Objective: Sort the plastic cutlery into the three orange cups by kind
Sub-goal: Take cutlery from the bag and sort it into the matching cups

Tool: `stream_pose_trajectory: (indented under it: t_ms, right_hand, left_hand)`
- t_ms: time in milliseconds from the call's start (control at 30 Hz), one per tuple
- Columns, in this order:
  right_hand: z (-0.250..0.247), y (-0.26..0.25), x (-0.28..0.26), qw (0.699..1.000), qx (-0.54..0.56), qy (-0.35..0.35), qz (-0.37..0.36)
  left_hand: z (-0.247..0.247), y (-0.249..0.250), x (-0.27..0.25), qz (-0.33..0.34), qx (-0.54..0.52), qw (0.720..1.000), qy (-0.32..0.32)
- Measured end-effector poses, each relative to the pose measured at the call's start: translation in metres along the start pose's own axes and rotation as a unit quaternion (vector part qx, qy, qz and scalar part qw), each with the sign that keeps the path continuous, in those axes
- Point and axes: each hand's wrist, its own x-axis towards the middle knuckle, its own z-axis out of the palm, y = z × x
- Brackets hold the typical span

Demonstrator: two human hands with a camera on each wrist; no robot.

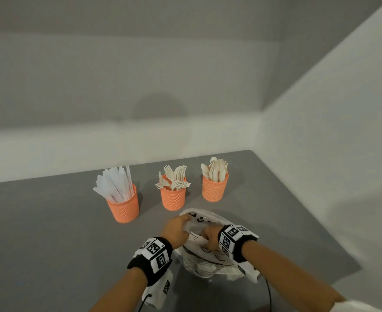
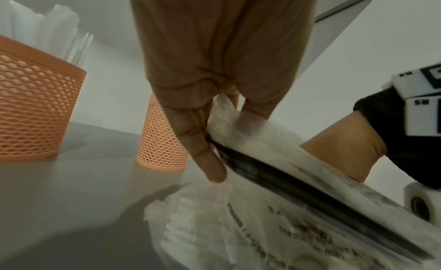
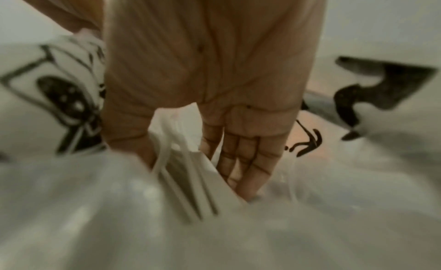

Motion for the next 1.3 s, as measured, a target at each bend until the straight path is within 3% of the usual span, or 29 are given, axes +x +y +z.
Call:
stream_pose_trajectory:
  t_ms: [367,633,800,933,1100,1300]
  right_hand:
    - [-0.007,-0.007,-0.003,0.995,0.071,-0.071,0.028]
    - [-0.008,0.006,0.023,0.996,0.005,-0.089,-0.001]
    - [0.007,0.019,0.039,0.999,-0.016,-0.046,0.014]
    - [-0.01,0.003,0.008,0.997,-0.003,-0.076,0.02]
    - [-0.015,0.006,0.001,0.998,0.032,-0.04,0.029]
    - [-0.014,0.014,0.001,0.998,0.06,-0.018,-0.001]
  left_hand:
    - [-0.002,-0.005,0.002,-0.012,-0.022,1.0,-0.004]
    - [-0.004,-0.007,0.002,-0.026,-0.027,0.999,-0.007]
    - [-0.008,-0.007,0.001,-0.026,-0.037,0.999,-0.012]
    - [-0.013,-0.003,0.002,-0.03,-0.048,0.998,-0.001]
    - [-0.018,-0.005,0.003,-0.038,-0.006,0.999,0.012]
    - [-0.017,-0.006,0.001,-0.056,0.003,0.998,0.013]
